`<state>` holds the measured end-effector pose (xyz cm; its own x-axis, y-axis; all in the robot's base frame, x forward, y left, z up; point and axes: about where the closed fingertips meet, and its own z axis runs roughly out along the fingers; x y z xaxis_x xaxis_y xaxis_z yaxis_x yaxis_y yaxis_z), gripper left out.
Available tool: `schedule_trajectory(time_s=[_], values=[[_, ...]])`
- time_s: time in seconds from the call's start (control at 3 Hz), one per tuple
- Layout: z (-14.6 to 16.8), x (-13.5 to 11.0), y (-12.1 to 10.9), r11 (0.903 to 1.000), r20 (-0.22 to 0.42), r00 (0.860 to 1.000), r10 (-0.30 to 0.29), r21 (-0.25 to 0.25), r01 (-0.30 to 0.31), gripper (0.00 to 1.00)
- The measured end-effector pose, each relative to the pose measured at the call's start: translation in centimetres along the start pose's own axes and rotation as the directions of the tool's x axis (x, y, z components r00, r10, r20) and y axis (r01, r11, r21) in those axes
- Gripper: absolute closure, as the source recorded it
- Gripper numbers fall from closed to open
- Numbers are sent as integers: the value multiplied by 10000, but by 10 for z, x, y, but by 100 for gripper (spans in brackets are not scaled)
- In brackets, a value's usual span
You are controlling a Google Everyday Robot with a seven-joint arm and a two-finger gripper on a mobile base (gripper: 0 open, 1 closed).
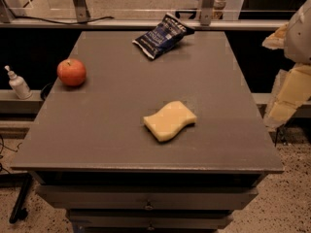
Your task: Move sponge near apple
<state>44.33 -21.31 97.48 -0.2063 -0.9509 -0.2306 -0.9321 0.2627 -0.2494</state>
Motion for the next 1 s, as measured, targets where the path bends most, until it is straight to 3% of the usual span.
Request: schedule_trajectory(time_s=[0.33,1.0], values=[[30,-15,1,9994,653,9972,-354,-17,356,0],[112,-80,-10,9965,2260,9716,-705,-273,787,0]])
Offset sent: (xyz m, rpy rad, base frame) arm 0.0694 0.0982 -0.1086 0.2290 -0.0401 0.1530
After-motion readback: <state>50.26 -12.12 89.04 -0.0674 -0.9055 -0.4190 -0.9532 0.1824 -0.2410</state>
